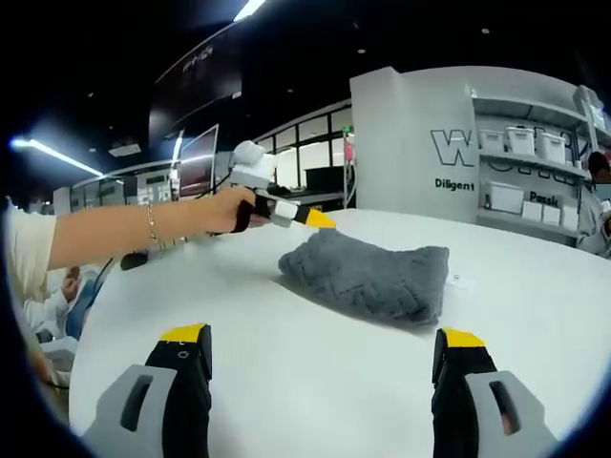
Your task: Open the folded towel by lifting each exposed corner and separating the folded layers until the towel lies flat within the target outline without major curled edges
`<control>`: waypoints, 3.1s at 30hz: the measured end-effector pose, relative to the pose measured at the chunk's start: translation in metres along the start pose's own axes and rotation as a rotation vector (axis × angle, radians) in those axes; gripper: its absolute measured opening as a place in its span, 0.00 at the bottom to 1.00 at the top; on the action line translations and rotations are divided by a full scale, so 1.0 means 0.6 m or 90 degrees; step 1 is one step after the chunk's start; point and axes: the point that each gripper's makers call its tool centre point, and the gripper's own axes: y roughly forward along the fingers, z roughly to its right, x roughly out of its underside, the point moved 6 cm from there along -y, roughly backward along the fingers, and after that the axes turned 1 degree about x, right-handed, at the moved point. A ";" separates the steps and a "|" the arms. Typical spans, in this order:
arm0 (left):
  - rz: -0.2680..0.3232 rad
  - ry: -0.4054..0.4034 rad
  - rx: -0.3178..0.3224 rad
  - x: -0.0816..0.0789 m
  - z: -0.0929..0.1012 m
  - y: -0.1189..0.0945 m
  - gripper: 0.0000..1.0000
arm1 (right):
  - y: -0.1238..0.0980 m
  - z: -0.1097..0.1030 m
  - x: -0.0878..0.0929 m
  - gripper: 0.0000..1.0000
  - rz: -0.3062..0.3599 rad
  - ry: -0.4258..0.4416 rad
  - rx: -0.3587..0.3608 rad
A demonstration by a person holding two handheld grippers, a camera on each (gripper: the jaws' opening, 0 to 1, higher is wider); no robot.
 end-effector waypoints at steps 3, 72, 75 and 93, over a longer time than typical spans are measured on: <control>0.000 -0.003 0.004 0.000 0.001 0.005 0.60 | 0.003 0.001 0.003 0.97 -0.009 -0.007 0.002; 0.014 0.223 0.140 -0.030 0.118 -0.098 0.04 | -0.006 0.018 0.006 0.95 -0.004 0.017 0.021; 0.017 0.257 0.158 -0.030 0.135 -0.108 0.04 | -0.007 0.018 0.006 0.95 -0.003 0.018 0.022; 0.028 0.450 0.210 -0.009 0.220 -0.169 0.04 | -0.014 0.024 0.009 0.97 -0.007 0.021 0.029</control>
